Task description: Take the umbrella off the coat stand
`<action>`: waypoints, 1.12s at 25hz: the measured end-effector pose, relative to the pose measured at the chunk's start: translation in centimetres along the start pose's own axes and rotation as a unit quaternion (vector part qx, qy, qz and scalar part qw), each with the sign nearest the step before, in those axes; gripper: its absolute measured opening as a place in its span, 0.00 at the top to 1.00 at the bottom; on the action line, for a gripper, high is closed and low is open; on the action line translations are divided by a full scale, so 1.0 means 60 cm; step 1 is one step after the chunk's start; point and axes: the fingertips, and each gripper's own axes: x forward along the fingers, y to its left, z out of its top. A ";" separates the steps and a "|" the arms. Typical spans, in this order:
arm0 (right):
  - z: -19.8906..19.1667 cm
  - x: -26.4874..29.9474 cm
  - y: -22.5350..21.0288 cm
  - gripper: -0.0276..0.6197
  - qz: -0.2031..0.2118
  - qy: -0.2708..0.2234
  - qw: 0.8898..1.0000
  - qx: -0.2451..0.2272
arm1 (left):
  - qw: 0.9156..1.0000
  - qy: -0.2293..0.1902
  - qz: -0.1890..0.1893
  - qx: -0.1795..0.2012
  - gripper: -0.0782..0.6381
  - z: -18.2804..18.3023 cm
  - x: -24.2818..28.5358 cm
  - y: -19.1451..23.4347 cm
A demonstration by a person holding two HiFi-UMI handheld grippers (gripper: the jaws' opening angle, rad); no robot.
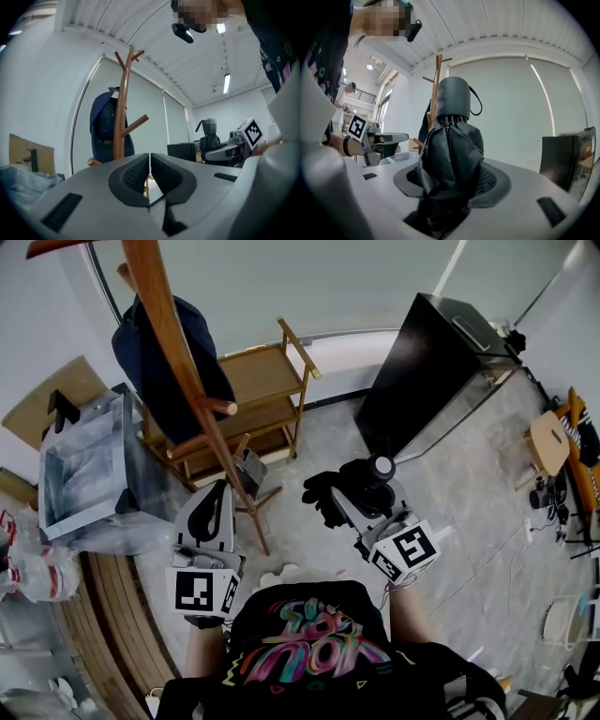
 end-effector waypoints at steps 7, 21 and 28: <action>0.001 0.021 0.000 0.57 0.009 0.002 1.000 0.009 | 1.000 0.005 0.001 0.001 0.85 -0.001 0.009 0.015; 0.006 0.025 0.000 0.57 0.011 -0.008 1.000 0.019 | 1.000 0.006 0.005 0.002 0.85 -0.001 0.008 0.018; 0.005 0.024 0.002 0.57 0.014 -0.007 1.000 0.026 | 1.000 0.009 0.006 0.001 0.85 -0.004 0.004 0.018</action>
